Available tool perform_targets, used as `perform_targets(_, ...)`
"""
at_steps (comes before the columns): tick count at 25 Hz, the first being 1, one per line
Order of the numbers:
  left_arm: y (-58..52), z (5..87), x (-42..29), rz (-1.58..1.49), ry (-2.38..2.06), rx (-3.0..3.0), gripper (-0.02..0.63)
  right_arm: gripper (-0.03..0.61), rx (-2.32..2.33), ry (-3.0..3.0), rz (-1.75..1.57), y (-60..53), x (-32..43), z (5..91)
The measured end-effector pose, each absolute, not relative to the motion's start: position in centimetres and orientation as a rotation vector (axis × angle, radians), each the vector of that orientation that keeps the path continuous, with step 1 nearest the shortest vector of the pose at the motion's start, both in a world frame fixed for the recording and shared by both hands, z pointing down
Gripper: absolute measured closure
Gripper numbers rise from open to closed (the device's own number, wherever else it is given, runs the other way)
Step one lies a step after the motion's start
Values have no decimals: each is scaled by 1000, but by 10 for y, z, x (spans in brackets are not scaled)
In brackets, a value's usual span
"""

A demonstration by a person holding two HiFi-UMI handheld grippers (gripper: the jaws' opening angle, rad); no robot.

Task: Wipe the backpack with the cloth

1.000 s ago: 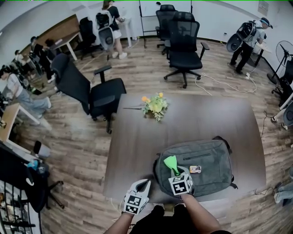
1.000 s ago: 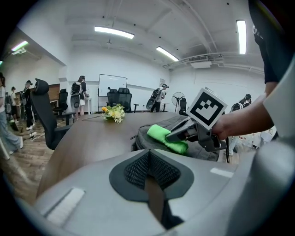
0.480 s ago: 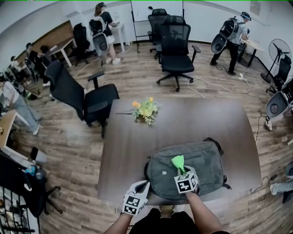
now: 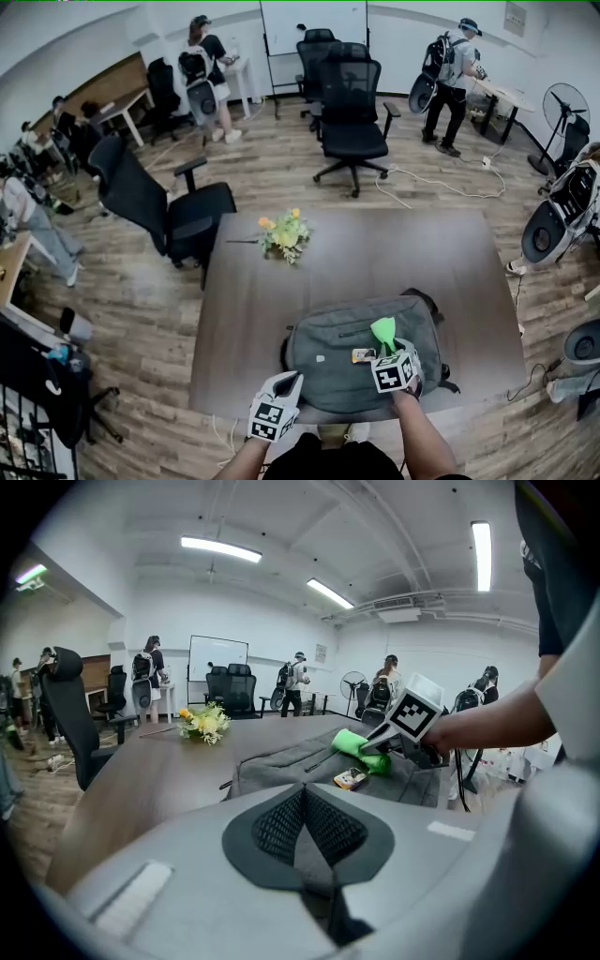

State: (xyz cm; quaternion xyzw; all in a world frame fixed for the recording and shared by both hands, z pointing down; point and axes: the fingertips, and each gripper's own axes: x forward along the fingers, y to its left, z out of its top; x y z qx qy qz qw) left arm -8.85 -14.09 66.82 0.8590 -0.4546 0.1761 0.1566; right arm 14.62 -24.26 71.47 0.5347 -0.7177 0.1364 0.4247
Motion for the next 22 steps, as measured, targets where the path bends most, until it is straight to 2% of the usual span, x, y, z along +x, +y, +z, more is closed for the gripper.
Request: perform_targets(22,-138,665,-90,491,-1324,2456,595,493,1568,-1664,337,-244,249,678)
